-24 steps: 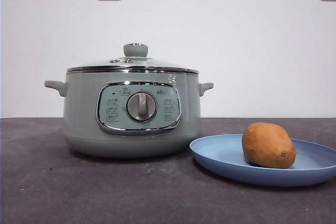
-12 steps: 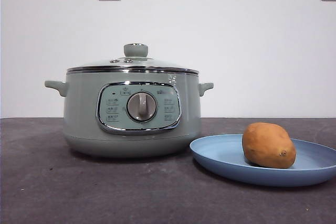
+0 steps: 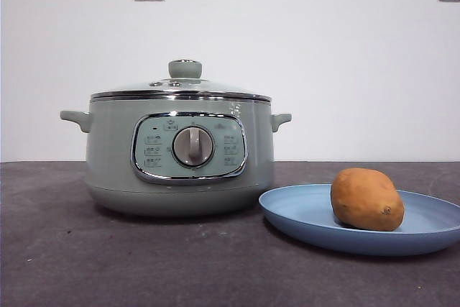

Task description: Take the potato out from the steamer,put the potato on the plate,close the lid

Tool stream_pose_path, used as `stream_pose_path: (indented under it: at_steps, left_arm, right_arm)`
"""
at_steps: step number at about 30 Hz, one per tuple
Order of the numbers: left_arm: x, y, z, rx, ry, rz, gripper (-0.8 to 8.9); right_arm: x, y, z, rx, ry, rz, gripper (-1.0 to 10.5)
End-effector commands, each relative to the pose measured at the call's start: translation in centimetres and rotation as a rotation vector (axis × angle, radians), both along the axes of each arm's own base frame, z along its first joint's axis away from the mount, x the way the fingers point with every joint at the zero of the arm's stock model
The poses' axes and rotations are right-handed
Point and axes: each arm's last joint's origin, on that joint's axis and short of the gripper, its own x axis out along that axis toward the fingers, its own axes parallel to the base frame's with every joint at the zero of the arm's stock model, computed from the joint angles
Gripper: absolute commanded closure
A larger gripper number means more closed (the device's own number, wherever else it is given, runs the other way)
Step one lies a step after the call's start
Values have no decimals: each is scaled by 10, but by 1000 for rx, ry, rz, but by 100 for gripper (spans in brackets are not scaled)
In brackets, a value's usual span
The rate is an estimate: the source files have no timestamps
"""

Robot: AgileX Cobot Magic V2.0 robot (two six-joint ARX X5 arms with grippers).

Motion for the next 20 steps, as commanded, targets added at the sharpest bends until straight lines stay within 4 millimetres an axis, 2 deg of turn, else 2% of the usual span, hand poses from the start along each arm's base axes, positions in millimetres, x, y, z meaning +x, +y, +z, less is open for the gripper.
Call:
stream_pose_path:
  at_steps: [1, 4, 10, 16, 20]
  left_arm:
    - [1, 0, -5, -1, 14, 6, 817]
    - [1, 0, -5, -1, 14, 7, 817]
    - [1, 0, -5, -1, 14, 6, 817]
    - [1, 0, -5, -2, 14, 6, 818]
    - [1, 0, -5, -1, 14, 6, 817]
  right_arm:
    - [-1, -5, -9, -39, -146, -48, 946]
    - [0, -9, -31, -34, -254, -94, 946]
    - [10, -12, -98, 38, -358, -166, 946]
    - [12, -14, -157, 126, -355, -265, 946]
    - [13, -14, -184, 142, -329, -284, 946]
